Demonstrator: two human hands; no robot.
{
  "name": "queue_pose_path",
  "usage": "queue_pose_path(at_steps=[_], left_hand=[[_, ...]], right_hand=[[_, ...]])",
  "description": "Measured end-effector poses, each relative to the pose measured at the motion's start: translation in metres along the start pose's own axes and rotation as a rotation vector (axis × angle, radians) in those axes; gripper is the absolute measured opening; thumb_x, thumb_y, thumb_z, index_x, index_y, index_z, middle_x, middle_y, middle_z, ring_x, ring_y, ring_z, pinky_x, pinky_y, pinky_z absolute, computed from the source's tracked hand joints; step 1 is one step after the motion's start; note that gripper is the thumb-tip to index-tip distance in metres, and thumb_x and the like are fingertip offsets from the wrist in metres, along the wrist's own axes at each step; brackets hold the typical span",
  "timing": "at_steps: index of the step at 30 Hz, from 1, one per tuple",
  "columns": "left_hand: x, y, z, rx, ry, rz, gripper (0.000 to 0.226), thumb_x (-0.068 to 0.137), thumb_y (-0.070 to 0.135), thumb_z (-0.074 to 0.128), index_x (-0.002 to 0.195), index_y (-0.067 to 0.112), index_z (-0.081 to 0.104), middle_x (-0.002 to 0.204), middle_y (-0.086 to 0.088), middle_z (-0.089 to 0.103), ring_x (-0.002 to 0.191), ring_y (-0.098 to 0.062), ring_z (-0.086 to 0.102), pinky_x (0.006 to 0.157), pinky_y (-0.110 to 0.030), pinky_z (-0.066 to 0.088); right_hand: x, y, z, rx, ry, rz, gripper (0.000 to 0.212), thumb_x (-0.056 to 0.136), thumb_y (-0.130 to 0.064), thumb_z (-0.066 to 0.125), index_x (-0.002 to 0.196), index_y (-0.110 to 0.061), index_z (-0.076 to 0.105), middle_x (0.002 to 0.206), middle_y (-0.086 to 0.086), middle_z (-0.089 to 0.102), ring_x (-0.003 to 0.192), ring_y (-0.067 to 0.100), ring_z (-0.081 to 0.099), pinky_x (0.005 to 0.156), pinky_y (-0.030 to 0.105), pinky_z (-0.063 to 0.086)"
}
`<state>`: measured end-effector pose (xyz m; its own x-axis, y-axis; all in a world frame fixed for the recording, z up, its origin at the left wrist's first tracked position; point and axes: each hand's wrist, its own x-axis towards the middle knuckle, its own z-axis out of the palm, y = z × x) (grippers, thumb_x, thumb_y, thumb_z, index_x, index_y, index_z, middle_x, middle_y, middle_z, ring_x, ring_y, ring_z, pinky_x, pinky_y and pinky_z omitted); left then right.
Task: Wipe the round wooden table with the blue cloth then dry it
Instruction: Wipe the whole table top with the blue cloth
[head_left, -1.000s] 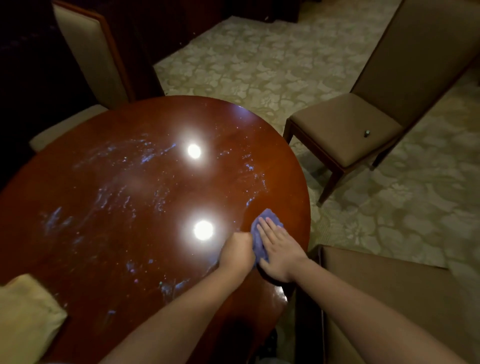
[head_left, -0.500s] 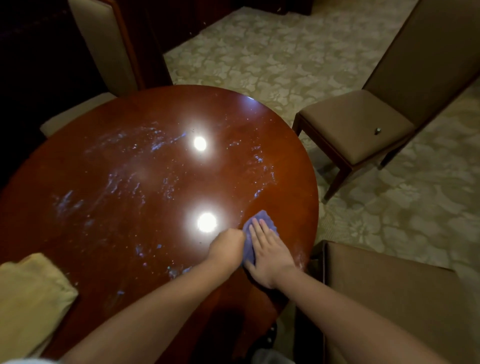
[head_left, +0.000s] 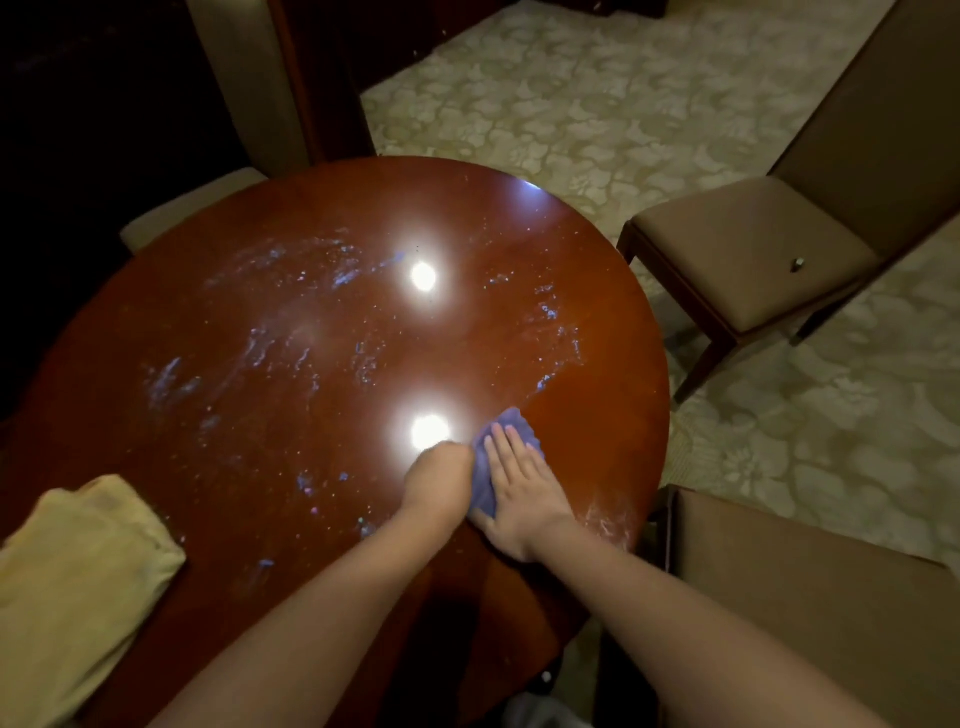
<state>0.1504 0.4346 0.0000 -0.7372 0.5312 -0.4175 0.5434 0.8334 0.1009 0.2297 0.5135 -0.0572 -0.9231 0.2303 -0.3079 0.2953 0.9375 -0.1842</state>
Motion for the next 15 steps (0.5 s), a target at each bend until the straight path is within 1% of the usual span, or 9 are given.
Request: queue_pose_path(at_steps=[2, 5, 6, 7, 9, 11, 12, 13, 15], left_hand=[[0.016, -0.003, -0.01, -0.053, 0.004, -0.039, 0.026, 0.096, 0.008, 0.044, 0.112, 0.004, 0.064, 0.115, -0.016, 0.063, 0.109, -0.032, 0.06, 0.088, -0.033, 0.047], [0.015, -0.01, -0.013, -0.066, -0.058, 0.0, 0.025, 0.094, 0.008, 0.048, 0.111, 0.003, 0.065, 0.113, -0.018, 0.064, 0.106, -0.033, 0.062, 0.087, -0.033, 0.048], [0.008, -0.012, -0.009, -0.053, -0.088, 0.023, 0.025, 0.094, 0.009, 0.048, 0.111, 0.003, 0.065, 0.112, -0.019, 0.065, 0.105, -0.033, 0.062, 0.087, -0.033, 0.047], [-0.001, -0.015, -0.005, -0.046, -0.119, 0.042, 0.025, 0.095, 0.012, 0.047, 0.11, 0.002, 0.065, 0.111, -0.019, 0.065, 0.105, -0.033, 0.062, 0.086, -0.033, 0.047], [-0.014, -0.02, 0.001, -0.06, -0.166, 0.068, 0.027, 0.095, 0.016, 0.047, 0.108, 0.0, 0.065, 0.109, -0.021, 0.066, 0.105, -0.035, 0.061, 0.085, -0.032, 0.046], [-0.013, -0.023, 0.0, -0.094, -0.165, 0.053, 0.025, 0.093, 0.016, 0.05, 0.104, -0.001, 0.066, 0.107, -0.022, 0.066, 0.103, -0.035, 0.061, 0.084, -0.032, 0.046], [-0.008, -0.025, -0.003, -0.117, -0.146, 0.033, 0.023, 0.092, 0.014, 0.052, 0.102, 0.001, 0.067, 0.107, -0.021, 0.066, 0.102, -0.035, 0.061, 0.083, -0.032, 0.047], [-0.001, -0.026, -0.007, -0.138, -0.12, 0.01, 0.02, 0.09, 0.013, 0.053, 0.099, 0.002, 0.067, 0.106, -0.02, 0.066, 0.101, -0.034, 0.062, 0.081, -0.031, 0.047], [0.007, -0.029, -0.013, -0.146, -0.086, -0.01, 0.015, 0.088, 0.011, 0.055, 0.095, 0.003, 0.066, 0.103, -0.019, 0.065, 0.097, -0.034, 0.062, 0.076, -0.03, 0.047]], right_hand=[[0.021, 0.001, -0.01, -0.005, -0.06, -0.002, 0.087, 0.096, -0.061, 0.025, 0.149, -0.005, -0.015, 0.155, 0.008, -0.026, 0.144, 0.022, -0.022, 0.114, 0.033, -0.016], [0.013, -0.004, -0.006, -0.014, -0.074, 0.007, 0.085, 0.096, -0.059, 0.024, 0.149, -0.005, -0.016, 0.152, 0.007, -0.029, 0.143, 0.022, -0.024, 0.114, 0.034, -0.016], [0.002, -0.006, -0.001, 0.005, -0.024, -0.033, 0.082, 0.097, -0.056, 0.025, 0.15, -0.002, -0.006, 0.153, 0.009, -0.022, 0.144, 0.023, -0.017, 0.115, 0.034, -0.014], [-0.011, -0.008, 0.008, -0.005, 0.005, -0.068, 0.078, 0.095, -0.052, 0.028, 0.149, 0.002, 0.013, 0.156, 0.014, -0.004, 0.145, 0.024, -0.001, 0.117, 0.034, -0.008], [-0.026, -0.007, 0.022, -0.006, -0.077, -0.103, 0.074, 0.082, -0.05, 0.034, 0.129, 0.003, 0.056, 0.142, 0.019, 0.046, 0.132, 0.028, 0.043, 0.113, 0.035, 0.007], [-0.025, -0.008, 0.021, -0.04, -0.113, -0.074, 0.073, 0.077, -0.049, 0.034, 0.122, 0.0, 0.064, 0.135, 0.016, 0.054, 0.122, 0.029, 0.055, 0.11, 0.033, 0.008], [-0.021, -0.01, 0.014, -0.027, -0.109, -0.066, 0.075, 0.079, -0.048, 0.032, 0.129, 0.002, 0.057, 0.143, 0.016, 0.043, 0.128, 0.029, 0.05, 0.112, 0.032, 0.005], [-0.014, -0.012, 0.003, 0.008, -0.076, -0.04, 0.077, 0.085, -0.046, 0.028, 0.141, 0.005, 0.04, 0.152, 0.015, 0.022, 0.14, 0.029, 0.033, 0.115, 0.031, -0.001], [0.003, -0.015, -0.005, -0.037, -0.058, -0.037, 0.073, 0.098, -0.045, 0.019, 0.151, -0.001, -0.003, 0.155, 0.009, -0.018, 0.147, 0.025, -0.01, 0.115, 0.032, -0.014]])
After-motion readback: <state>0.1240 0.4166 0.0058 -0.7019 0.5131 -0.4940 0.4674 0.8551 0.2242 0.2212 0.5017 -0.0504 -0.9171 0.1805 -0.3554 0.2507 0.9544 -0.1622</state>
